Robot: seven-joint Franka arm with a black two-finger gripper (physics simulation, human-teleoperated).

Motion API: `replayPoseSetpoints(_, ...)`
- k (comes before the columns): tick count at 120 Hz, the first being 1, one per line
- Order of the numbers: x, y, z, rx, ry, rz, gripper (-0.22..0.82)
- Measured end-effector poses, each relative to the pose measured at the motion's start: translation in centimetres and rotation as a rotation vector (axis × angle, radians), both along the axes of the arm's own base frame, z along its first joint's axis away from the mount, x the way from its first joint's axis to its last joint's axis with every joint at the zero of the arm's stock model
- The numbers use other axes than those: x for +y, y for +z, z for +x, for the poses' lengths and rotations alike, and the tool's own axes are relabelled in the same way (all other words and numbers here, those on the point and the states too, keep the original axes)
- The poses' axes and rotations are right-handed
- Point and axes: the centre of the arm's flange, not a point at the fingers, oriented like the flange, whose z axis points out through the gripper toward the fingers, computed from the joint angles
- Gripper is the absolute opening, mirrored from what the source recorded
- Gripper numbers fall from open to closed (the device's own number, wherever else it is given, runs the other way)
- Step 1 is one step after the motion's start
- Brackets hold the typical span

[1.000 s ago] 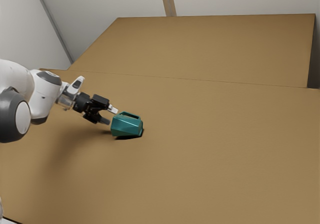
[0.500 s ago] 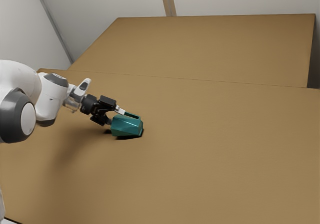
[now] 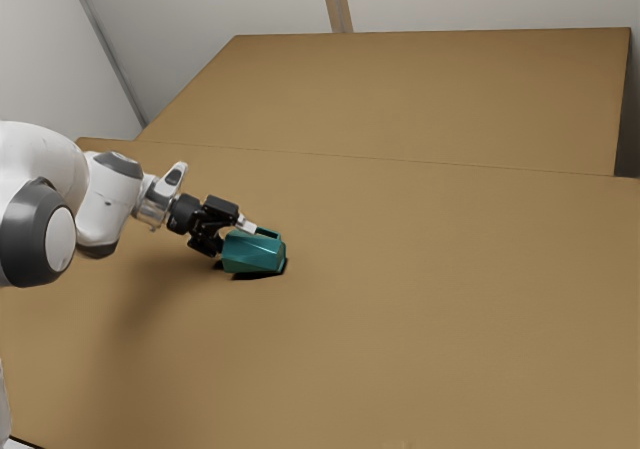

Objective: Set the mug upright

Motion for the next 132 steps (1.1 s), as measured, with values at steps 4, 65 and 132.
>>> replayPoseSetpoints(4, 0.0, -0.1, -0.1, 0.003, 0.002, -0.001, 0.57)
replayPoseSetpoints(65, -0.1, -0.7, -0.6, 0.008, 0.026, -0.029, 0.22)
replayPoseSetpoints(132, -0.9, 0.9, 0.1, -0.027, 0.022, -0.042, -0.12)
